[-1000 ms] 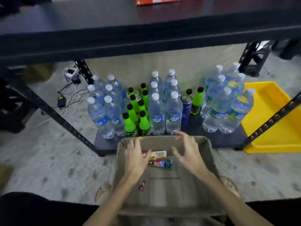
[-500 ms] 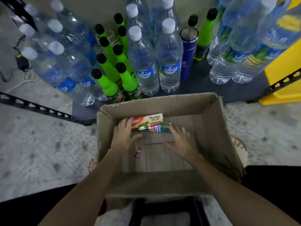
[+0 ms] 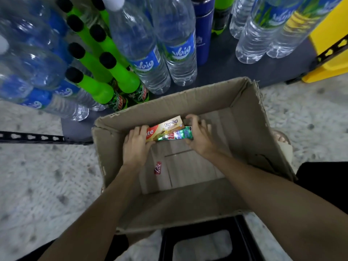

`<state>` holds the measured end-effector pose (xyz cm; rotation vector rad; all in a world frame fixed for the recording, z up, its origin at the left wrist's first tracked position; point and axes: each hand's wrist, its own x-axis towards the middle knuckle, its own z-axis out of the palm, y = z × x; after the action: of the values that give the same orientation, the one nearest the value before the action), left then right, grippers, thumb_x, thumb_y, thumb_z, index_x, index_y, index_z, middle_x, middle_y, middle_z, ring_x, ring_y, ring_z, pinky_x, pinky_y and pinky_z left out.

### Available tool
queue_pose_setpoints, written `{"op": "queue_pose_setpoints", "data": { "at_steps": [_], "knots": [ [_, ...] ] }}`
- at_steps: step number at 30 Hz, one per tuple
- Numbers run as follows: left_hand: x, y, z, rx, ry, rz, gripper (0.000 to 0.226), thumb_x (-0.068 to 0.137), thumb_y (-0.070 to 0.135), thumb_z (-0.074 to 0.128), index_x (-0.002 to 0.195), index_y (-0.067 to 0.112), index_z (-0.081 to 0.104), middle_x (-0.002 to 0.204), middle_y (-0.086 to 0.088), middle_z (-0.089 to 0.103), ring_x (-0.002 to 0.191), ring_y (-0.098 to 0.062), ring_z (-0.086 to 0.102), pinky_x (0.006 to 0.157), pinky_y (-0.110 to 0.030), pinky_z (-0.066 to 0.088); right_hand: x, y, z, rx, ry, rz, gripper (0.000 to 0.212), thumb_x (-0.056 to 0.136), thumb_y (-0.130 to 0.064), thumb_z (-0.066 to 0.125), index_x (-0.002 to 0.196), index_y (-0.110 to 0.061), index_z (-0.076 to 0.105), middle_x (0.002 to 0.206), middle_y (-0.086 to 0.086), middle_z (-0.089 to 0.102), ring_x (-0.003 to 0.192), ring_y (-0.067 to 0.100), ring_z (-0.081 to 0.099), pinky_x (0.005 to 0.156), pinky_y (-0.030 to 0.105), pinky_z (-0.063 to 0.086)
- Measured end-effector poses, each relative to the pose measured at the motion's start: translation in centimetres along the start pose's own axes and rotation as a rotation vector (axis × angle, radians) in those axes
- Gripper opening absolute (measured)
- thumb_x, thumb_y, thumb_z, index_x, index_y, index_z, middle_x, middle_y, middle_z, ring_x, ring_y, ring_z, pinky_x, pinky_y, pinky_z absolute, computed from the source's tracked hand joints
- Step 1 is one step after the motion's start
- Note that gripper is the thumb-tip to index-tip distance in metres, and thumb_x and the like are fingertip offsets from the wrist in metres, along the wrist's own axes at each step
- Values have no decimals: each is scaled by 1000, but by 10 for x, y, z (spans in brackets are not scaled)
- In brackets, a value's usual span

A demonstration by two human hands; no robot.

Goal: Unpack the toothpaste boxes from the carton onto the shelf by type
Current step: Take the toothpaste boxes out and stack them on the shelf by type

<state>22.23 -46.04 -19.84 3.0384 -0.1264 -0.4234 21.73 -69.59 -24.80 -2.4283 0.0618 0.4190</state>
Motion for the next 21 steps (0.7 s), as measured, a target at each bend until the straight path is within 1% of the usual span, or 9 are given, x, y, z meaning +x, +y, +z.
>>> {"op": "queue_pose_setpoints", "data": {
  "at_steps": [2, 4, 7, 9, 11, 14, 17, 19, 21],
  "knots": [
    [-6, 0, 2, -24, -11, 14, 50, 87, 37, 73, 129, 22, 52, 118, -6, 60, 109, -30, 55, 91, -45, 45, -4, 5, -5, -89, -39, -72, 71, 79, -20, 79, 135, -26, 34, 135, 2, 57, 122, 22, 39, 86, 34, 23],
    [-13, -1, 3, -32, -29, 27, 51, 88, 37, 72, 131, 20, 52, 120, -6, 61, 111, -30, 55, 91, -45, 45, -11, 18, -12, -160, -78, -115, 68, 83, -27, 77, 136, -25, 34, 135, 3, 55, 120, 23, 40, 87, 35, 26],
    [-27, -1, 9, -37, -59, 19, 48, 90, 39, 69, 128, 17, 51, 122, -8, 63, 110, -31, 55, 90, -45, 44, -25, 51, -23, -205, -115, -88, 75, 86, -38, 73, 144, -34, 26, 140, 0, 54, 118, 23, 43, 87, 37, 30],
    [-41, 1, 13, -52, -86, 23, 46, 91, 39, 68, 127, 16, 52, 121, -9, 63, 108, -31, 55, 88, -44, 42, -35, 64, -30, -228, -168, -90, 74, 88, -39, 68, 147, -40, 22, 140, -1, 53, 115, 23, 45, 85, 37, 30],
    [-57, 5, 18, -46, -84, 88, 45, 90, 35, 70, 127, 14, 54, 119, -11, 64, 105, -33, 56, 86, -44, 41, -42, 64, -36, -279, -172, -154, 67, 91, -32, 66, 147, -34, 29, 141, 0, 53, 114, 22, 43, 84, 35, 27],
    [-78, 7, 24, -15, -78, 239, 44, 88, 35, 71, 126, 17, 57, 115, -5, 64, 103, -29, 56, 84, -40, 40, -43, 58, -40, -316, -119, -246, 63, 90, -20, 67, 147, -23, 39, 143, 0, 53, 116, 21, 39, 87, 35, 25],
    [-86, 5, 33, 21, -137, 352, 45, 86, 41, 71, 122, 18, 59, 112, -4, 65, 100, -28, 58, 84, -36, 37, -41, 64, -39, -317, -112, -270, 61, 94, -25, 64, 149, -22, 39, 146, 1, 49, 120, 22, 41, 91, 37, 29],
    [-86, 7, 39, 26, -188, 364, 48, 84, 39, 74, 124, 17, 59, 116, -4, 65, 102, -27, 59, 87, -35, 39, -38, 67, -36, -337, -116, -310, 60, 94, -31, 63, 149, -24, 40, 146, -1, 49, 119, 21, 40, 91, 38, 29],
    [-84, 11, 41, -1, -224, 332, 50, 84, 37, 75, 127, 16, 59, 120, -6, 65, 107, -28, 59, 91, -38, 44, -33, 67, -33, -357, -119, -334, 63, 92, -37, 65, 149, -24, 42, 146, -1, 48, 118, 20, 39, 90, 38, 28]
  ]
}}
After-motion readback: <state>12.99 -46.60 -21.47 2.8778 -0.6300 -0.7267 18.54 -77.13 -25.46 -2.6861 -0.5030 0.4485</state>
